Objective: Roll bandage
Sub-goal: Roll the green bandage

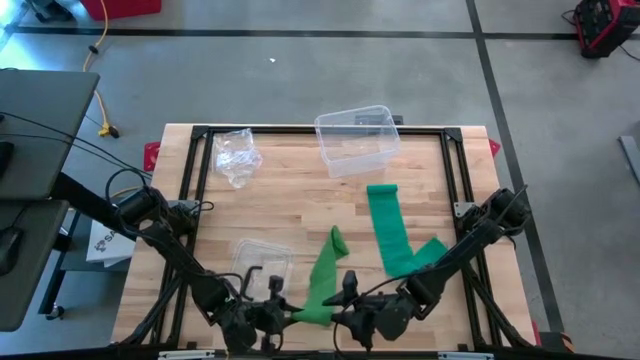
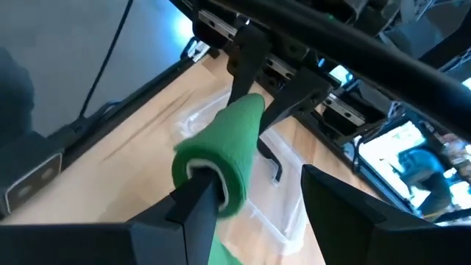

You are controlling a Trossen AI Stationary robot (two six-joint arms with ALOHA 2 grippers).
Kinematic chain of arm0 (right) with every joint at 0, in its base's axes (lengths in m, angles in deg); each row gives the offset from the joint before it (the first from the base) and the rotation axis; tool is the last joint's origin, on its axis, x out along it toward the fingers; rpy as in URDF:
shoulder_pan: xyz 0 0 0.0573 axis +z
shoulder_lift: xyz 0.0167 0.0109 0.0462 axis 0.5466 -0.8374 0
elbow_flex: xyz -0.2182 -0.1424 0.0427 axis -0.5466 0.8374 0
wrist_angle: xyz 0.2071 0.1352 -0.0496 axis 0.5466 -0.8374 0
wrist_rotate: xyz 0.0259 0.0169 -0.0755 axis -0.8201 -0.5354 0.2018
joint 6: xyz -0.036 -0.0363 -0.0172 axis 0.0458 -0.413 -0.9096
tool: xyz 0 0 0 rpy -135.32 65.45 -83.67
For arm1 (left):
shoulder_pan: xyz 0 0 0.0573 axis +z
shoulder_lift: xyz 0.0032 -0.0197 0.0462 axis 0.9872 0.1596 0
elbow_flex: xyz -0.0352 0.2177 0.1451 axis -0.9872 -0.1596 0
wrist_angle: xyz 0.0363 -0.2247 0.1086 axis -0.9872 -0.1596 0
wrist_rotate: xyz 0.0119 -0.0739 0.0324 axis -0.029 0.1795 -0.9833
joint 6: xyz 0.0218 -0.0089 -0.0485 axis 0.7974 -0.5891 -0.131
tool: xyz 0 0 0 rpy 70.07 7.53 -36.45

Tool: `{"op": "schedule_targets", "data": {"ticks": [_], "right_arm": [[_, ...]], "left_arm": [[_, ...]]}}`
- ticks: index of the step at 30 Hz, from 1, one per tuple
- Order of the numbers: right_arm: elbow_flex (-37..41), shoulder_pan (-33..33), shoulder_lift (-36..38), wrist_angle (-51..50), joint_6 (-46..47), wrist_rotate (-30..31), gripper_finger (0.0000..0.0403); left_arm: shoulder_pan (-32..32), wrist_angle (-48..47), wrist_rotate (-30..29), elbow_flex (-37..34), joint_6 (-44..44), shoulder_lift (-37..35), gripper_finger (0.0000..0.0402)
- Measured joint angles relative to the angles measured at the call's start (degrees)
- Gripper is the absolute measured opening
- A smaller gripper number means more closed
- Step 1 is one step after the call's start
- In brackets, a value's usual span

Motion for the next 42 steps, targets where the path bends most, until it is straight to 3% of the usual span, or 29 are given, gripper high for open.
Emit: {"op": "schedule_targets", "data": {"ticks": [6,12,14,18,22,30,33,37,42], "right_arm": [[0.00,-0.44,-0.37,-0.22,3.26,0.17,0.0156],[0.00,-0.31,-0.37,0.32,3.69,3.58,0.0037],[-0.02,0.06,-0.37,1.65,1.52,5.58,0.0013],[-0.07,1.43,-0.30,6.14,-5.90,14.75,0.0025],[-0.07,2.81,0.52,9.73,-15.98,21.24,0.0010],[-0.01,4.67,2.26,11.63,-27.05,30.52,0.0005],[0.00,4.99,2.75,14.83,-30.57,31.29,0.0004],[0.00,5.65,3.65,18.52,-34.03,32.10,0.0004],[0.00,5.65,5.34,20.30,-35.72,31.89,0.0004]], "left_arm": [[1.96,0.79,2.05,-0.04,-4.76,0.01,0.0085],[2.22,0.93,1.53,-0.13,-6.16,-1.60,0.0138],[2.35,0.96,1.62,-0.13,-6.48,-3.34,0.0157],[2.60,-0.58,2.76,-0.04,-4.07,-6.90,0.0189],[1.97,-3.96,2.81,0.13,-2.96,-10.58,0.0202],[-0.19,-9.36,1.03,0.05,-1.39,-15.84,0.0204],[-1.40,-8.10,-1.79,-1.54,0.28,-16.62,0.0204],[-2.52,0.72,-9.08,-8.60,0.15,-16.57,0.0201],[-1.86,30.30,-8.39,-19.39,9.78,-16.41,0.0198]]}}
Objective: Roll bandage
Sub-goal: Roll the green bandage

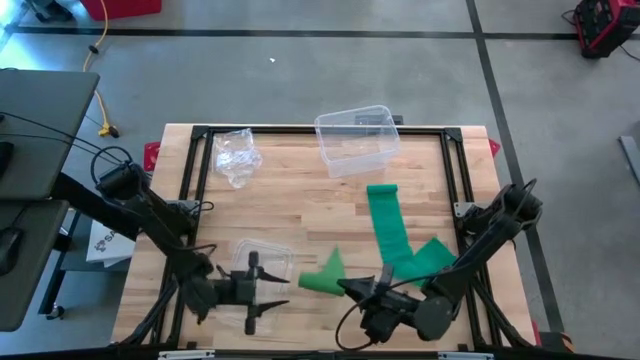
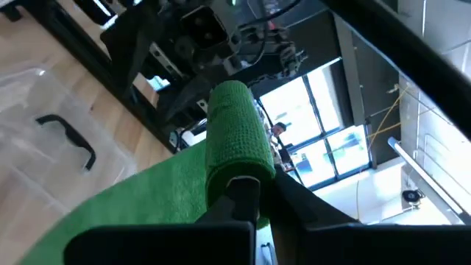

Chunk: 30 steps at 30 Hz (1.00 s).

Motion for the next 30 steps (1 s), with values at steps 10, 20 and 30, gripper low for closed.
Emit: {"op": "schedule_targets", "data": {"ticks": [10,20,30], "right_arm": [[0.00,-0.35,3.42,1.92,-17.87,-0.18,0.0005],[0.00,-2.00,6.25,2.35,-28.12,-0.94,0.0005],[0.00,-1.98,6.22,2.24,-26.83,-1.01,0.0005]], "left_arm": [[4.46,37.71,10.75,-5.11,18.93,-0.12,0.0198],[6.83,28.27,10.76,2.06,19.30,-0.19,0.0198],[7.92,-15.26,9.53,18.14,13.15,-2.86,0.0197]]}}
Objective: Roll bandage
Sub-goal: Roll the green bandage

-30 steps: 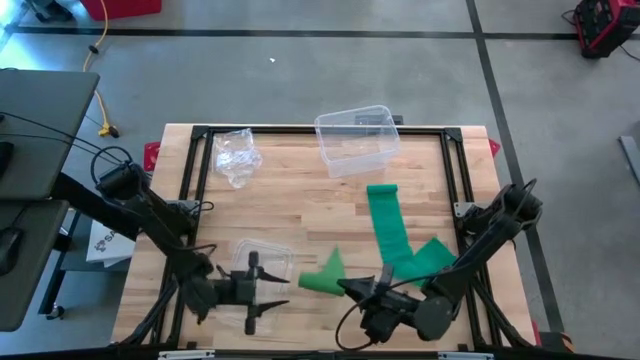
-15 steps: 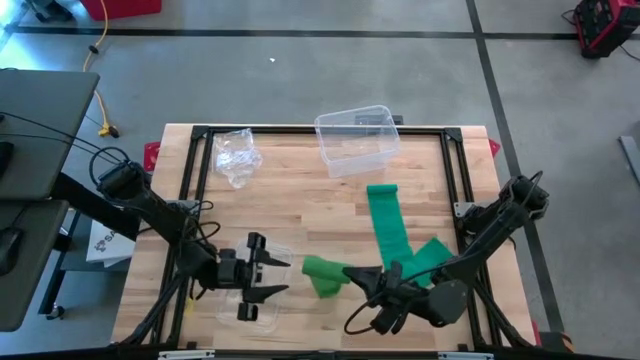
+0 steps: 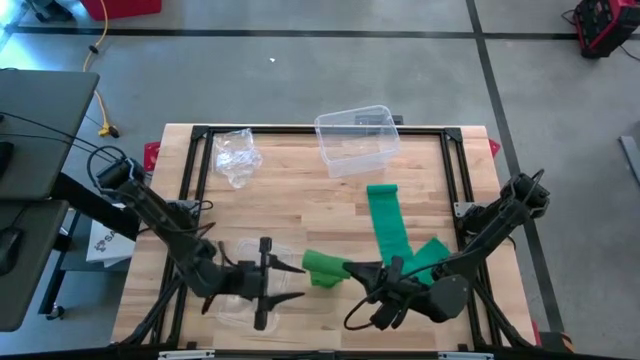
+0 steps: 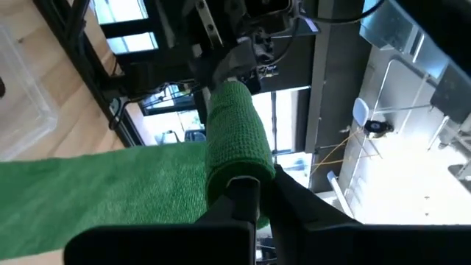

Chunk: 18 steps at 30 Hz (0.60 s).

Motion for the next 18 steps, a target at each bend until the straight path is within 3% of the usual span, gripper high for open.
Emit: {"op": "schedule_targets", "data": {"ticks": [3,8,13,18], "right_arm": [[0.00,0.29,0.00,0.00,2.88,0.37,0.0005],[0.00,1.73,2.20,-2.43,7.92,-2.37,0.0005],[0.00,2.46,9.68,-15.69,24.97,-15.14,0.0005],[0.00,-0.43,16.48,-25.42,42.93,-33.13,0.0005]], "left_arm": [[0.89,-4.56,0.01,2.52,1.37,0.48,0.0197],[-1.21,-4.67,0.99,2.91,12.05,2.02,0.0193],[-3.93,3.08,-3.05,2.91,17.53,4.89,0.0173],[-5.22,17.75,-2.82,2.86,29.33,9.66,0.0153]]}}
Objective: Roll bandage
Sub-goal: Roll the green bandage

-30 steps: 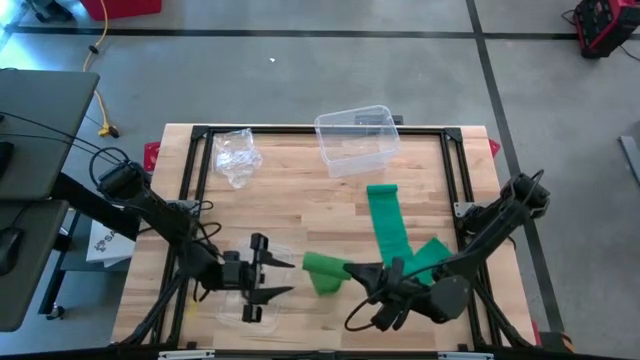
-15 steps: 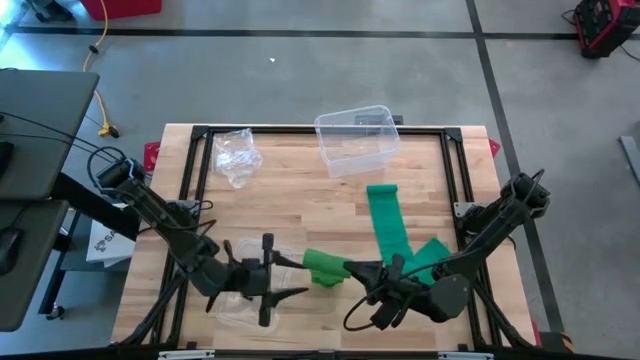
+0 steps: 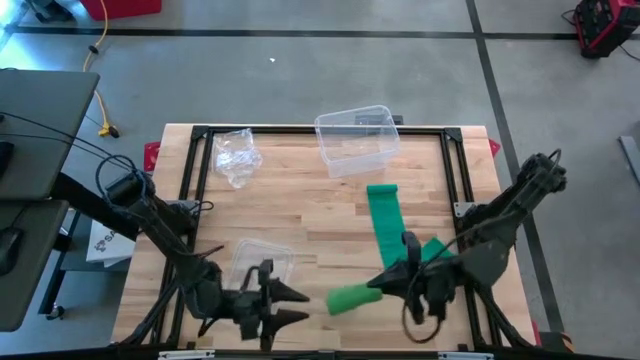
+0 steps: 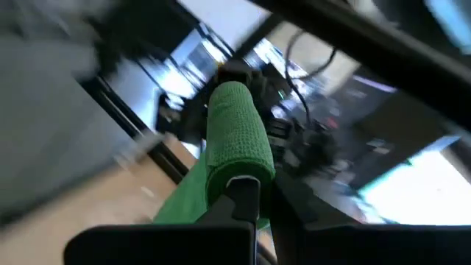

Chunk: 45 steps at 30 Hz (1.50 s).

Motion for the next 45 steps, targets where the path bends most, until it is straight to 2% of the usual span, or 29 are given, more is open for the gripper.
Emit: {"op": "schedule_targets", "data": {"ticks": [3,7,10,15,21,29,45], "right_arm": [[0.00,-1.66,1.21,-0.38,3.98,-5.90,0.0005],[0.00,-3.09,1.23,-0.82,4.19,-7.62,0.0005],[0.00,-3.93,1.04,-1.28,4.96,-7.76,0.0005],[0.00,-4.07,0.95,-1.74,4.94,-7.45,0.0005],[-0.01,-3.94,1.07,-2.98,5.00,-5.11,0.0005],[-0.04,-4.05,0.93,-3.91,4.91,-0.57,0.0005],[-0.04,-4.05,0.94,-5.62,6.32,1.38,0.0005]], "left_arm": [[-0.29,10.37,1.62,0.02,7.80,2.54,0.0146],[1.15,18.44,5.96,0.02,14.56,4.92,0.0145],[2.78,18.64,9.00,0.39,14.08,5.60,0.0145],[4.18,14.93,8.68,4.65,11.72,7.23,0.0145],[3.91,13.34,2.48,8.28,12.90,9.54,0.0145],[2.07,14.05,-4.58,8.52,12.43,9.67,0.0145],[2.60,16.08,-7.57,8.52,12.50,9.67,0.0145]]}}
